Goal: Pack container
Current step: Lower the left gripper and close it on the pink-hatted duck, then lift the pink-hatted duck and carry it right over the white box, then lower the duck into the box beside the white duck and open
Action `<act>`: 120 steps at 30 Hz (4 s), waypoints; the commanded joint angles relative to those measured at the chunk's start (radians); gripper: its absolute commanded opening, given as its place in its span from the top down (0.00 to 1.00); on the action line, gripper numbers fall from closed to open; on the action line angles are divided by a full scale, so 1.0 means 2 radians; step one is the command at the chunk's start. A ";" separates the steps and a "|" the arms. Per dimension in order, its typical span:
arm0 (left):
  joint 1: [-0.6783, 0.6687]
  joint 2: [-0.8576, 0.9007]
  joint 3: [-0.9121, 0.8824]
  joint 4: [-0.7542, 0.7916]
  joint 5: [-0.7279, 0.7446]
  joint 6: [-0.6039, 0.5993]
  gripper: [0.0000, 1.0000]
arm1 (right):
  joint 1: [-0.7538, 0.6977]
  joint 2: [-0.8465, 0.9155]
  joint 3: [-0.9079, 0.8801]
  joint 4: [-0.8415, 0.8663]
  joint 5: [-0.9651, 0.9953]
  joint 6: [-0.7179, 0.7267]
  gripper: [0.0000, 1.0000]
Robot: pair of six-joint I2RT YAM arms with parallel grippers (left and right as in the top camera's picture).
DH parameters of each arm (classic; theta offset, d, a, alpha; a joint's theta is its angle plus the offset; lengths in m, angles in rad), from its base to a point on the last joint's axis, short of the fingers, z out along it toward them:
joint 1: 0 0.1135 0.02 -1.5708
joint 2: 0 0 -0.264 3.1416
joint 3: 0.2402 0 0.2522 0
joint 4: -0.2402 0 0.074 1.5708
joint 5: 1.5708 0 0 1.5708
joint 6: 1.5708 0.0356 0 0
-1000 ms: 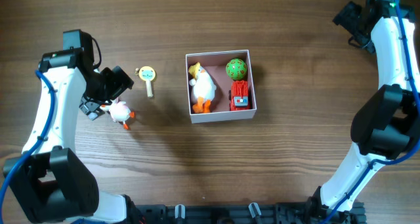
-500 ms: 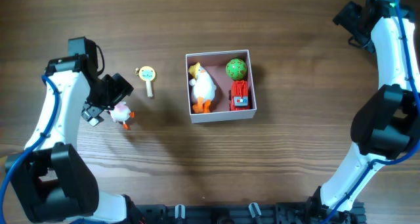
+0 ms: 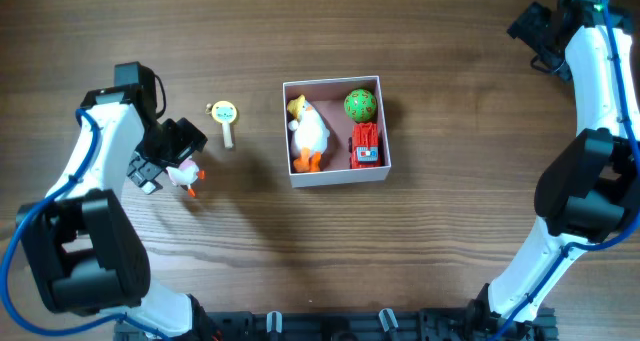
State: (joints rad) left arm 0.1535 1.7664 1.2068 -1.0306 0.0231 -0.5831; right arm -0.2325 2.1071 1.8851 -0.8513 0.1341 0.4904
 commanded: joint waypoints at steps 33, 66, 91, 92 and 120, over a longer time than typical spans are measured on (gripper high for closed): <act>0.003 0.061 -0.006 0.016 -0.007 0.001 0.49 | 0.000 -0.015 -0.003 0.001 -0.002 0.005 0.00; -0.110 0.011 0.287 -0.130 0.018 0.081 0.73 | 0.000 -0.015 -0.004 0.001 -0.002 0.005 0.00; -0.374 0.053 0.285 -0.031 0.055 0.083 0.70 | 0.000 -0.015 -0.004 0.001 -0.002 0.005 0.00; -0.374 0.061 0.285 -0.030 0.055 0.083 0.70 | 0.000 -0.015 -0.004 0.001 -0.002 0.005 0.00; -0.373 0.107 0.273 -0.024 0.053 0.083 0.48 | 0.000 -0.015 -0.004 0.001 -0.002 0.005 0.00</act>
State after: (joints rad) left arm -0.5900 1.9739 1.7554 -1.0904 0.1287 -0.4267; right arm -0.2325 2.1071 1.8851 -0.8513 0.1341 0.4904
